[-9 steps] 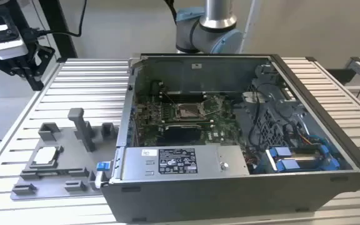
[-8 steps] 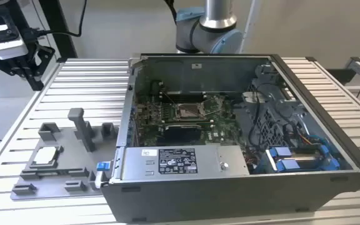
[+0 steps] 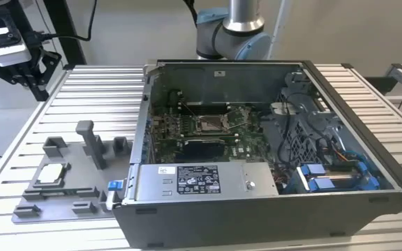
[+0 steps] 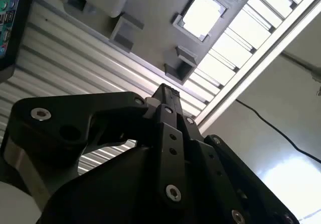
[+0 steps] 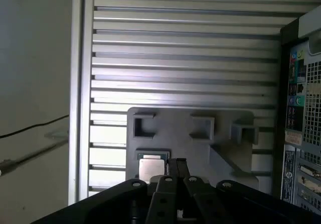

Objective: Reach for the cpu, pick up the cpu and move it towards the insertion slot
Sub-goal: 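Reach for the cpu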

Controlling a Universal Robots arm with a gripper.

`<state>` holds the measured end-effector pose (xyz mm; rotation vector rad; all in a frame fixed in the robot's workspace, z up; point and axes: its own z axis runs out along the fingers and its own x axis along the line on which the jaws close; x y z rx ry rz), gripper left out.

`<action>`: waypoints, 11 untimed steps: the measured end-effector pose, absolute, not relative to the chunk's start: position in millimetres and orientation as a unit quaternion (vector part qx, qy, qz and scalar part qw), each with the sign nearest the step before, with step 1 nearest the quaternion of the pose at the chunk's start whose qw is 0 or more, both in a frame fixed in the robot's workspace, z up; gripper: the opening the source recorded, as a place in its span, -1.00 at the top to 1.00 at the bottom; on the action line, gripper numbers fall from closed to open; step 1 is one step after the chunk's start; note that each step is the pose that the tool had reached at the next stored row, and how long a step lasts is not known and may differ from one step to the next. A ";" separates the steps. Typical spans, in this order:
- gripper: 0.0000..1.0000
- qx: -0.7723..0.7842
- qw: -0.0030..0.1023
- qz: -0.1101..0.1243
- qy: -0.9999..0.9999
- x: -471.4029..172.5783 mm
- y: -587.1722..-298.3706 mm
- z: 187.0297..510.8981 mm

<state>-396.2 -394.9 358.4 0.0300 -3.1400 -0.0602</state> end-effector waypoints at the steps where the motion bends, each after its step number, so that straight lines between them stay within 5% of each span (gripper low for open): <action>1: 1.00 0.010 0.000 -0.019 -1.000 -396.2 -394.9 358.4; 11: 1.00 0.010 -0.001 -0.019 -1.000 -406.2 -400.1 357.2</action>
